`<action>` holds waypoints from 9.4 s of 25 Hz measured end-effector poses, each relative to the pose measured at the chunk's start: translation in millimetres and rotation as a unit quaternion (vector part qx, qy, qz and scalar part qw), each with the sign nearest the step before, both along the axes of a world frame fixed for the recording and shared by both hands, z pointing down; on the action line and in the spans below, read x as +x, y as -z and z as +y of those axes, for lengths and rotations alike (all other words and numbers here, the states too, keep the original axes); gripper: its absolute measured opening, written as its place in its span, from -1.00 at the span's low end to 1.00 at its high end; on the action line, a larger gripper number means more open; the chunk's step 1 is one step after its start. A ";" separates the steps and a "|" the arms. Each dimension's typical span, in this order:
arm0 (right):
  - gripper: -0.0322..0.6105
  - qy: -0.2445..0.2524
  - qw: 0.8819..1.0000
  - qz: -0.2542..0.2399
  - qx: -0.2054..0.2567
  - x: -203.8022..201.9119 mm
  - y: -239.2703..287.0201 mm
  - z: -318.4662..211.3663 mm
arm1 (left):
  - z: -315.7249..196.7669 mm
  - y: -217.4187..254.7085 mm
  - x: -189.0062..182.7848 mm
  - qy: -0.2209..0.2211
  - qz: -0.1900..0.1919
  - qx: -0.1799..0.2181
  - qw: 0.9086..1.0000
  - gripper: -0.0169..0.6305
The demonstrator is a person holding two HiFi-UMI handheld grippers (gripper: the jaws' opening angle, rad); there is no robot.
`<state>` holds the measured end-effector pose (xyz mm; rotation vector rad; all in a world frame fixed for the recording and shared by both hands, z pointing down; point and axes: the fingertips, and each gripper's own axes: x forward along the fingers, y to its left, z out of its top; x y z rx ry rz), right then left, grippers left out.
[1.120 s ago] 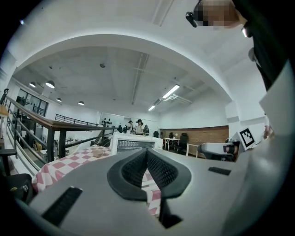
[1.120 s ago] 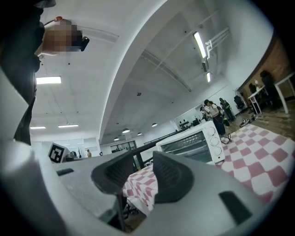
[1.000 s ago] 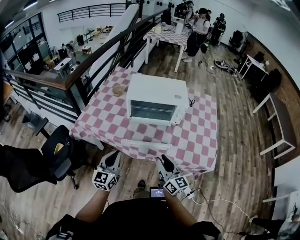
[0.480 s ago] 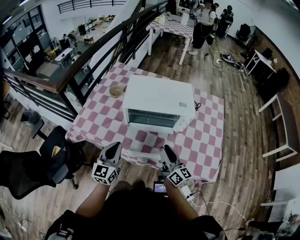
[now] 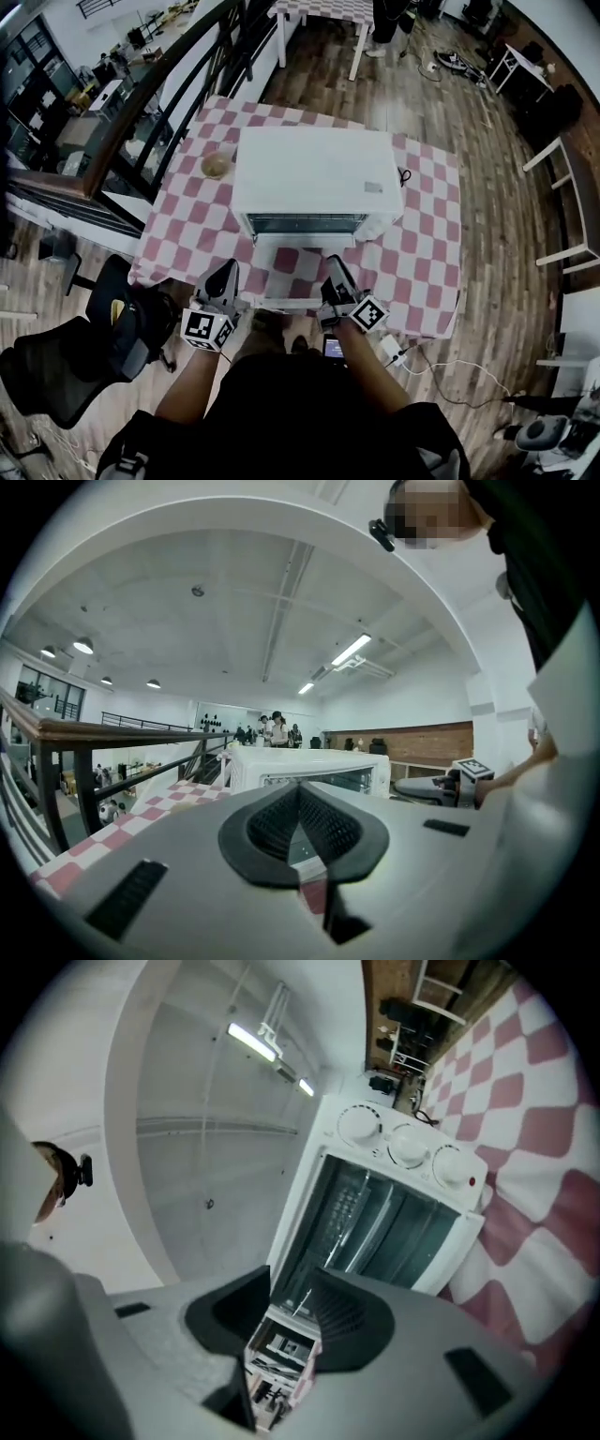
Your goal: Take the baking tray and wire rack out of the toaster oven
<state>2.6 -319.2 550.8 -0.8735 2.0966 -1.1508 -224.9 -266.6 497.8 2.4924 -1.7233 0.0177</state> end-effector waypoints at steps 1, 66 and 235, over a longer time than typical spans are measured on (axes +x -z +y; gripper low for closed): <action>-0.47 -0.007 1.000 -0.010 -0.012 -1.2 -6.7 -7.4 | -8.0 -3.6 -0.5 -0.009 -0.004 -0.005 1.000 -0.97; -0.70 -0.106 0.964 -0.129 -0.206 -29.9 -99.2 -51.1 | -39.5 -20.5 -30.9 -0.016 0.003 -0.017 1.000 -0.97; -0.45 -0.057 0.933 0.277 0.223 19.1 83.9 119.1 | 48.9 14.3 79.7 -0.089 0.034 0.021 0.995 -0.97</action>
